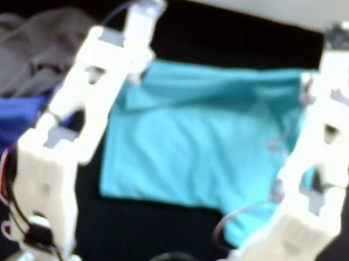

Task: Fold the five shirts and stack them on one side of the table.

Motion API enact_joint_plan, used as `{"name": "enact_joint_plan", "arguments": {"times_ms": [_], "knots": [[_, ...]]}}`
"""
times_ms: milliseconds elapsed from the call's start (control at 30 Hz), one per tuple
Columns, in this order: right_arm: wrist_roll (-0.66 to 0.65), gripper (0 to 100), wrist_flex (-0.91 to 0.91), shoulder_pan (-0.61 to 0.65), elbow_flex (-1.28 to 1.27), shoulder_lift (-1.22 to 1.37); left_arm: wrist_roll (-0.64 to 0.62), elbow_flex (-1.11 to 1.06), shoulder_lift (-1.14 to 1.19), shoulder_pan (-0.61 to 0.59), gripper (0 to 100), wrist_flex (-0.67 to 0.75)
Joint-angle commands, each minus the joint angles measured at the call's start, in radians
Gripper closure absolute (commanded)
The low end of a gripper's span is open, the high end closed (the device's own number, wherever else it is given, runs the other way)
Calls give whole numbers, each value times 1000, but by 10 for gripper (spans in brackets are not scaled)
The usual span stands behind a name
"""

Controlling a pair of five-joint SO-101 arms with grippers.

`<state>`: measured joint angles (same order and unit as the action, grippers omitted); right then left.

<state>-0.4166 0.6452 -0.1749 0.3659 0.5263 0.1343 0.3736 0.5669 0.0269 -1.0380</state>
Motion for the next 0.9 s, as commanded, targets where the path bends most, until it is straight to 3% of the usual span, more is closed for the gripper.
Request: {"name": "enact_joint_plan", "arguments": {"times_ms": [0, 200, 300, 567, 867], "knots": [[-8, 993, 50, -16, 131, 38, -6, 41, -10, -16, 992, 12], [-6, 993, 381, 45, 142, 67, -6, 41, -10, -21, 992, 11], [-5, 993, 460, 62, 142, 70, -6, 41, -10, -24, 992, 11], [-5, 993, 487, 24, 114, 131, -6, 41, -12, -22, 992, -26], [66, 993, 364, -62, 122, 271, -5, 41, -12, -22, 992, -61]]}}
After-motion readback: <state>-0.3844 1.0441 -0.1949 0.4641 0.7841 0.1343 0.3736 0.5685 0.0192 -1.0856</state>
